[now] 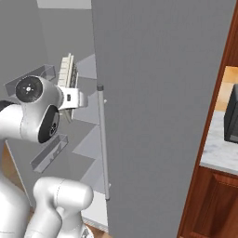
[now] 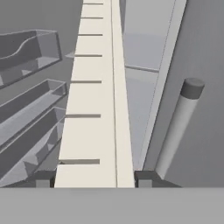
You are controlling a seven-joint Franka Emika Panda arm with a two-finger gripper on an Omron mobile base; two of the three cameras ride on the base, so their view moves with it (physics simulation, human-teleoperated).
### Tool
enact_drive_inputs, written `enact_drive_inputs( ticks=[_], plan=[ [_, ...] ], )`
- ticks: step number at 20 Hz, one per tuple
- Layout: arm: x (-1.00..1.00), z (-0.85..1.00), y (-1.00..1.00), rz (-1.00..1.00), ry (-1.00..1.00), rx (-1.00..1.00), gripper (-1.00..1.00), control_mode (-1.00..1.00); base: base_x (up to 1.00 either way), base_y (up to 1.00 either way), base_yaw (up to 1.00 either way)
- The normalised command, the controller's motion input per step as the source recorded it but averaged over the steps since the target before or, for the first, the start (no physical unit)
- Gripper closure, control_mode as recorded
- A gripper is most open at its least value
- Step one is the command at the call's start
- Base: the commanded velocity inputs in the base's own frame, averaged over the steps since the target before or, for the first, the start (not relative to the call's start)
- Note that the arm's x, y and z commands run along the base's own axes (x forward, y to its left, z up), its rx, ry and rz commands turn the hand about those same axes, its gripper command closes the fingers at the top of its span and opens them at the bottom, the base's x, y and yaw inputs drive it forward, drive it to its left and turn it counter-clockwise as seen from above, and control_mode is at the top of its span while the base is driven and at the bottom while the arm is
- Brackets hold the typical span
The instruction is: The ice cube tray has been filled with water. Take the tray and place it in the freezer to make ice. Close the freezer door after placing the tray.
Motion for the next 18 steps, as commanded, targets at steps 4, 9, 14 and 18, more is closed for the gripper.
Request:
enact_drive_inputs(
  ticks=[4,9,14,18],
  plan=[
    [0.29,0.02,0.14,-0.17,0.05,-0.07,1.00,-1.00,0.00,0.00,0.00],
    [0.32,0.01,0.00,-0.12,0.00,-0.04,1.00,-1.00,0.00,0.00,0.00],
    [0.18,0.03,0.00,-0.02,0.00,0.00,1.00,-1.00,0.00,0.00,0.00],
    [0.25,0.00,0.00,0.00,0.00,0.00,1.00,-1.00,0.00,0.00,0.00]
  ],
)
